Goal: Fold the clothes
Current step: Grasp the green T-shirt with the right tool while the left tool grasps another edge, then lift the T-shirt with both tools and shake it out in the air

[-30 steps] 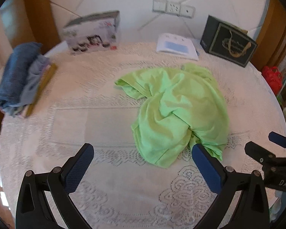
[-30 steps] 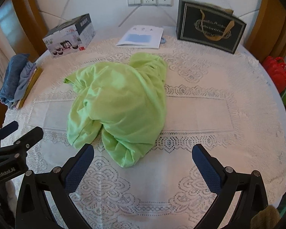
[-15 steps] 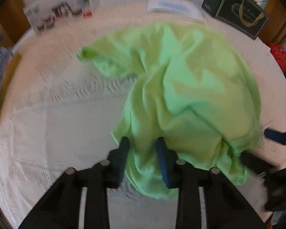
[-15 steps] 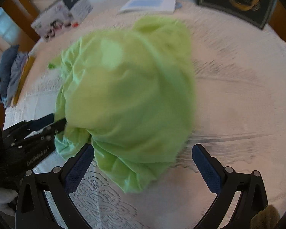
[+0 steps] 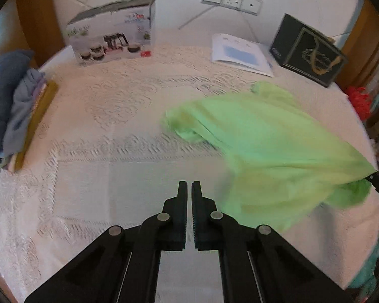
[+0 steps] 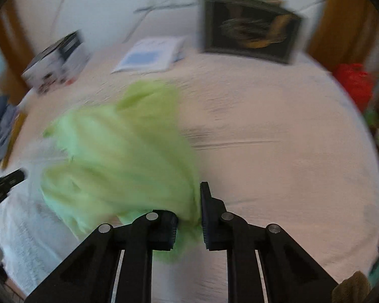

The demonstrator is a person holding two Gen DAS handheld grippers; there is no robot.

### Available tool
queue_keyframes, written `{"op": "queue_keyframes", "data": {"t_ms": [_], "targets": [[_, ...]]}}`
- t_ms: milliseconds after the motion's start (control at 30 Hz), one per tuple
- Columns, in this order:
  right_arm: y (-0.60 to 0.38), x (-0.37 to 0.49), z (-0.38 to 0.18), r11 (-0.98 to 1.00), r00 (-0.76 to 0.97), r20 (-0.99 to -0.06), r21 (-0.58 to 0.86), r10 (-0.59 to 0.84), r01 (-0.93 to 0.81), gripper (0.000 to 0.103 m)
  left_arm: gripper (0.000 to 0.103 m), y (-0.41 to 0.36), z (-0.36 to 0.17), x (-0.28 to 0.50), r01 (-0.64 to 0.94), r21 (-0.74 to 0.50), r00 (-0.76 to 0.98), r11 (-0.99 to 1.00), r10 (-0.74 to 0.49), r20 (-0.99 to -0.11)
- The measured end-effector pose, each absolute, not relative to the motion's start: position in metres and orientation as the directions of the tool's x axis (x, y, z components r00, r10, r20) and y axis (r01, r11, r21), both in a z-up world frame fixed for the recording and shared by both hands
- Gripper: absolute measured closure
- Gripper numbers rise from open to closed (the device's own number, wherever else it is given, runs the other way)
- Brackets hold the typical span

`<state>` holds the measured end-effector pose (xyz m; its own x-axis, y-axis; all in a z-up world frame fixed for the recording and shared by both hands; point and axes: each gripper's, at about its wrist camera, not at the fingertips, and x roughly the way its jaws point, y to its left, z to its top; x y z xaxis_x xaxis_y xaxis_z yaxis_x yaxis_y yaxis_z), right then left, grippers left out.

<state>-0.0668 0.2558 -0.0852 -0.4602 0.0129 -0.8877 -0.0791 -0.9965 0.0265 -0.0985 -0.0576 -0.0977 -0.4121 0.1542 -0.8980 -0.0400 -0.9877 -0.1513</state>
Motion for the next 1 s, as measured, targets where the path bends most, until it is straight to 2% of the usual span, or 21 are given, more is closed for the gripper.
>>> {"op": "queue_keyframes", "data": {"t_ms": [67,100,133,167,200,233,333,433,533,567,600,633,733,900,933,967,1000], "targets": [[0.280,-0.051,-0.084,-0.990,-0.439,-0.899,0.056,0.005,-0.126,0.086,0.093,-0.060,-0.101,-0.098,-0.030,-0.195,-0.399,-0.980,0.191,-0.897],[0.285,-0.045,-0.088,-0.990,-0.417,-0.909,0.032,0.029,-0.138,0.081,0.082,-0.059,-0.102,-0.098,-0.026,-0.197,-0.396,-0.980,0.191,-0.898],[0.291,-0.039,-0.092,-0.989,-0.394,-0.918,0.008,0.053,-0.150,0.056,0.068,-0.058,-0.103,-0.099,-0.022,-0.200,-0.393,-0.980,0.192,-0.899],[0.296,-0.033,-0.096,-0.987,-0.372,-0.925,-0.017,0.077,-0.161,0.026,0.062,-0.057,-0.105,-0.100,-0.019,-0.203,-0.389,-0.979,0.194,-0.900],[0.300,-0.025,-0.099,-0.984,-0.364,-0.925,-0.044,0.106,-0.175,0.020,0.056,-0.054,-0.109,-0.106,-0.018,-0.207,-0.386,-0.978,0.198,-0.901],[0.303,-0.021,-0.099,-0.984,-0.367,-0.926,-0.028,0.093,-0.178,0.020,0.056,-0.051,-0.113,-0.112,-0.019,-0.210,-0.382,-0.978,0.201,-0.902],[0.310,-0.012,-0.097,-0.982,-0.380,-0.924,0.032,0.042,-0.185,0.020,0.055,-0.040,-0.124,-0.131,-0.028,-0.178,-0.375,-0.984,0.175,-0.910],[0.311,-0.010,-0.098,-0.988,-0.379,-0.925,0.028,0.034,-0.154,0.011,0.055,-0.030,-0.137,-0.149,-0.029,-0.131,-0.375,-0.991,0.132,-0.918],[0.312,-0.018,-0.107,-0.990,-0.374,-0.927,0.051,0.002,-0.130,0.010,0.056,-0.022,-0.152,-0.164,-0.040,-0.107,-0.346,-0.993,0.114,-0.931],[0.312,-0.022,-0.112,-0.990,-0.372,-0.928,0.059,-0.008,-0.124,0.005,0.059,-0.018,-0.156,-0.167,-0.054,-0.100,-0.341,-0.994,0.112,-0.933],[0.310,-0.026,-0.118,-0.992,-0.365,-0.931,0.068,-0.023,-0.110,0.001,0.091,-0.014,-0.159,-0.170,-0.068,-0.092,-0.336,-0.993,0.109,-0.935],[0.308,-0.030,-0.124,-0.993,-0.357,-0.933,0.076,-0.037,-0.095,0.000,0.100,-0.011,-0.160,-0.172,-0.077,-0.084,-0.336,-0.993,0.105,-0.936],[0.298,-0.046,-0.143,-0.997,-0.334,-0.941,0.065,-0.045,-0.048,0.000,0.101,-0.008,-0.151,-0.169,-0.071,-0.066,-0.366,-0.995,0.087,-0.926],[0.277,-0.072,-0.173,-1.000,-0.270,-0.963,-0.003,-0.004,0.028,0.001,0.101,-0.043,-0.110,-0.157,0.031,-0.096,-0.458,-0.995,0.072,-0.886],[0.275,-0.073,-0.174,-0.999,-0.265,-0.964,-0.007,-0.003,0.037,0.017,0.101,-0.053,-0.100,-0.153,0.045,-0.107,-0.476,-0.993,0.073,-0.876],[0.272,-0.075,-0.174,-0.999,-0.268,-0.963,0.004,-0.018,0.052,0.052,0.101,-0.062,-0.089,-0.149,0.059,-0.119,-0.494,-0.991,0.074,-0.866],[0.269,-0.076,-0.172,-0.997,-0.268,-0.962,0.043,-0.058,0.060,0.065,0.101,-0.071,-0.078,-0.144,0.072,-0.129,-0.512,-0.989,0.075,-0.856]]}}
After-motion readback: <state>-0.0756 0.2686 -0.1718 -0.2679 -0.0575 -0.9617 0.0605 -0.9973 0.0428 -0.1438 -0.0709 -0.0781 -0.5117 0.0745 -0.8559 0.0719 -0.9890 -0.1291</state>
